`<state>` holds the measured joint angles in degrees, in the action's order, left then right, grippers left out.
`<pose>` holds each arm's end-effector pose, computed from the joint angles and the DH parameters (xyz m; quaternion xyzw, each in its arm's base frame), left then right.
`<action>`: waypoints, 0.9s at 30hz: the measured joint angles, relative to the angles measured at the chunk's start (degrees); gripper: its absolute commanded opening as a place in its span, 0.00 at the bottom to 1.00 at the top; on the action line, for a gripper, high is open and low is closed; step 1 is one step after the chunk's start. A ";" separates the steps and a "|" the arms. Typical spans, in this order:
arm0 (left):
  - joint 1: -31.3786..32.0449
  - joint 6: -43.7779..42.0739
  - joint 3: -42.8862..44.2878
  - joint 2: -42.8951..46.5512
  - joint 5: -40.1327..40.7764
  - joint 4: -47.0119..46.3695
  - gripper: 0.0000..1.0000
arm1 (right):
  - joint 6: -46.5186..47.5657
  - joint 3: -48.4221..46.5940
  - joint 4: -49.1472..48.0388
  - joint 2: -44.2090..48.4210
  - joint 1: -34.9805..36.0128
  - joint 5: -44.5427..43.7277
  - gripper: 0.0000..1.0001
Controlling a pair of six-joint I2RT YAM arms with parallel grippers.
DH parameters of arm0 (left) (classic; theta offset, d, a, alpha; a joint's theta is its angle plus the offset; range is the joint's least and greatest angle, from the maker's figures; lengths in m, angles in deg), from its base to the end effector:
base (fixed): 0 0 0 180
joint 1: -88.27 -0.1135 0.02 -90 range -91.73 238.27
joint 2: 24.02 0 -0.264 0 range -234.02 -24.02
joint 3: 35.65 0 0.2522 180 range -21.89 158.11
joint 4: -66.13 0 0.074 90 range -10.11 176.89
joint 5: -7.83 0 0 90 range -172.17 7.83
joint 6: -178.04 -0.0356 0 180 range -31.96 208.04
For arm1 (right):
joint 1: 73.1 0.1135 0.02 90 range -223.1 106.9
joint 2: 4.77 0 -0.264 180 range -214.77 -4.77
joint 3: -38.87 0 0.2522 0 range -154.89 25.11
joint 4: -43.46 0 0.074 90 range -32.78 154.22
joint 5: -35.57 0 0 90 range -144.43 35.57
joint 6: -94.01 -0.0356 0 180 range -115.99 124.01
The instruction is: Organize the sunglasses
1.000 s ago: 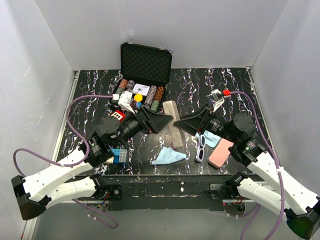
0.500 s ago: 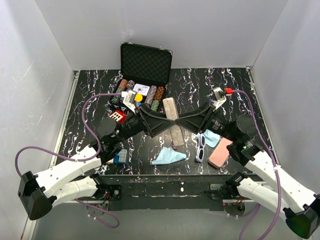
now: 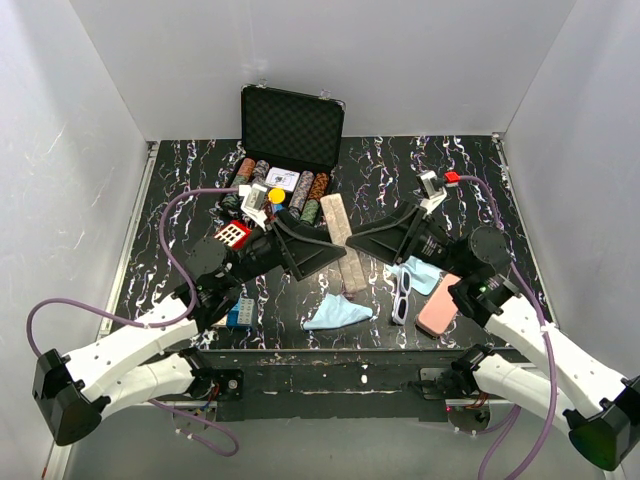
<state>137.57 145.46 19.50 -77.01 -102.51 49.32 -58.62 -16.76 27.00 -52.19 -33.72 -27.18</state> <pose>0.1306 -0.1708 0.3687 0.1029 0.5805 -0.7041 0.3958 0.1342 0.1312 0.3880 -0.0885 0.5537 0.7159 0.4160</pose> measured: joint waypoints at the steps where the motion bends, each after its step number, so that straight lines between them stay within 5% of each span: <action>1: 0.00 -0.07 0.37 -0.26 -0.11 0.57 0.93 | -0.17 -0.07 -0.22 -0.39 0.00 0.13 0.01; 5: -0.02 -0.46 1.22 -1.25 -0.35 2.01 0.65 | -0.55 -0.09 -0.90 -1.03 0.00 0.24 0.01; 10: -0.09 -0.24 1.18 -1.09 -0.55 2.27 0.45 | -0.11 -0.13 -1.22 -0.83 0.02 0.15 0.01; 15: -0.02 -0.48 0.20 -0.02 -0.37 2.16 0.00 | 0.04 -0.13 -0.79 -0.63 0.13 1.20 0.01; 27: 0.52 -2.21 -7.85 6.71 0.87 -1.92 0.00 | -5.29 -0.13 -3.23 -2.01 -1.92 9.20 0.01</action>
<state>138.09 143.26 11.65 -70.30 -101.63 47.40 -63.91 -16.89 23.77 -54.20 -35.65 -17.98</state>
